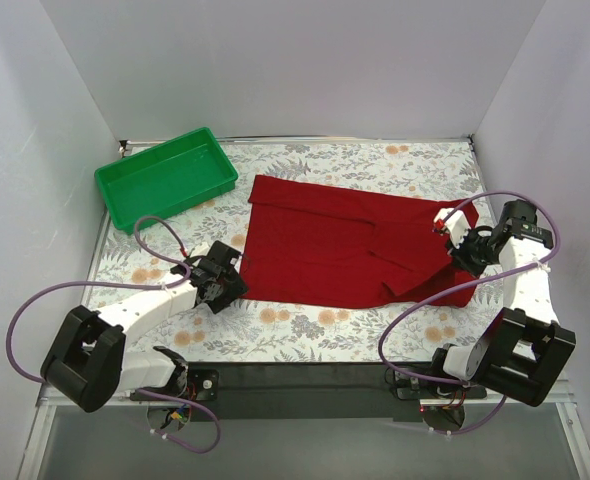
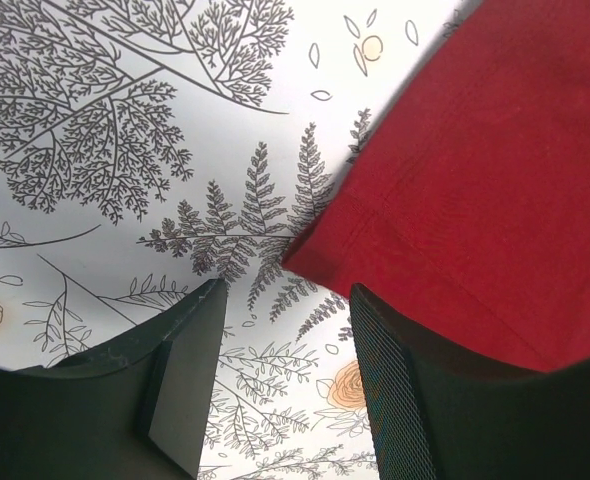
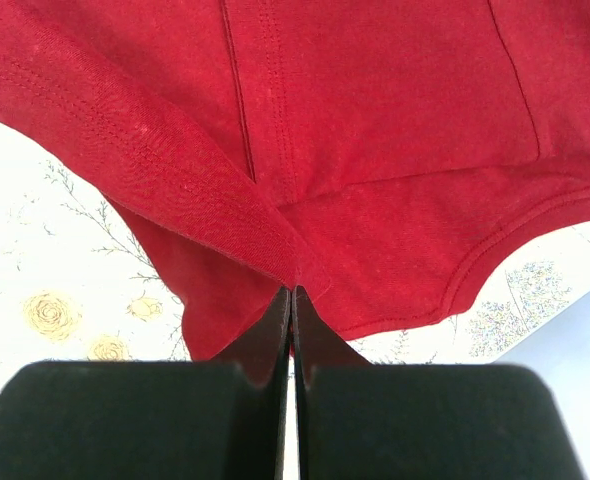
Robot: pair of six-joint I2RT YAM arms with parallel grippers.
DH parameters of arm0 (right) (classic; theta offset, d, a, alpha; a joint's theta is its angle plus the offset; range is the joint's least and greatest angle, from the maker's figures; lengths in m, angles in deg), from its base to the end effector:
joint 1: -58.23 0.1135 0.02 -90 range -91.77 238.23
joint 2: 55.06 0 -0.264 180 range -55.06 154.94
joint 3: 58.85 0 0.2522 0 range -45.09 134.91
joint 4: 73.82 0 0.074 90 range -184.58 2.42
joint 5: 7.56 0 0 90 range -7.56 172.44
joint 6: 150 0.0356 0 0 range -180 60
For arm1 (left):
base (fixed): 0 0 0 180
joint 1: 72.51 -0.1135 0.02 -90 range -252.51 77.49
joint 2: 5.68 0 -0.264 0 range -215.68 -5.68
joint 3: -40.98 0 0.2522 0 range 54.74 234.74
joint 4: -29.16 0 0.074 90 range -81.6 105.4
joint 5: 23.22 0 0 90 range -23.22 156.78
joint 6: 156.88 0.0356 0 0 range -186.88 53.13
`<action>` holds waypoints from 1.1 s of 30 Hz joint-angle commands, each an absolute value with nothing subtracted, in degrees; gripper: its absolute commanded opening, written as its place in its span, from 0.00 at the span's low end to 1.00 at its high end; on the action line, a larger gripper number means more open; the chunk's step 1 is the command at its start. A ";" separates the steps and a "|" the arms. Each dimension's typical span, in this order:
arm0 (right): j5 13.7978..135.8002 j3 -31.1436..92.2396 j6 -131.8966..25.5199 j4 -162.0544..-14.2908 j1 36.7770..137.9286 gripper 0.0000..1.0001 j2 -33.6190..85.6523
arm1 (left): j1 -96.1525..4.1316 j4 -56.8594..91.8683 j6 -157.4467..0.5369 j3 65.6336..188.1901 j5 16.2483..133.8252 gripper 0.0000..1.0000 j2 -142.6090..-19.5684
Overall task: Fold and stack the t-shirts
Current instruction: Fold the tshirt
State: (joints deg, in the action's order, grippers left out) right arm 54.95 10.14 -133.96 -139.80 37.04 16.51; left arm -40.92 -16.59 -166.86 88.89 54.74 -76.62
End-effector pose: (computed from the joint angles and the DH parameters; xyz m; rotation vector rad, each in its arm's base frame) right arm 0.2177 -0.0668 0.2543 -1.2345 2.2238 0.0642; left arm 0.1787 -0.1012 0.1629 -1.6070 2.2675 -0.3545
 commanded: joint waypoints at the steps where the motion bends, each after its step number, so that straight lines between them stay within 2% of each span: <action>1: 52.73 9.76 -135.24 -140.22 36.60 0.01 15.51 | -41.31 -16.42 -169.44 87.88 53.86 0.49 -76.79; 8: 52.56 9.49 -135.41 -140.49 36.43 0.01 14.90 | -41.22 -13.78 -170.06 88.14 52.19 0.49 -79.86; 10: 52.47 9.41 -135.59 -140.75 36.34 0.01 14.63 | -41.22 -12.56 -170.06 88.14 52.18 0.45 -80.74; 12: 52.47 9.32 -135.76 -141.01 36.34 0.01 14.37 | -41.22 -11.85 -169.53 88.14 52.88 0.34 -81.27; 13: 52.47 9.23 -135.85 -141.10 36.34 0.01 14.11 | -41.22 -11.24 -169.27 88.14 53.15 0.20 -81.53; 16: 52.12 9.32 -136.11 -141.45 36.17 0.01 13.23 | -41.31 -10.97 -168.65 87.97 53.50 0.03 -80.66; 17: 51.94 9.49 -136.12 -141.63 36.08 0.01 12.97 | -41.22 -10.88 -168.48 87.79 53.68 0.01 -80.13; 33: 48.43 16.87 -135.86 -148.30 35.11 0.01 6.99 | -41.22 -13.16 -163.56 91.29 54.39 0.00 -62.20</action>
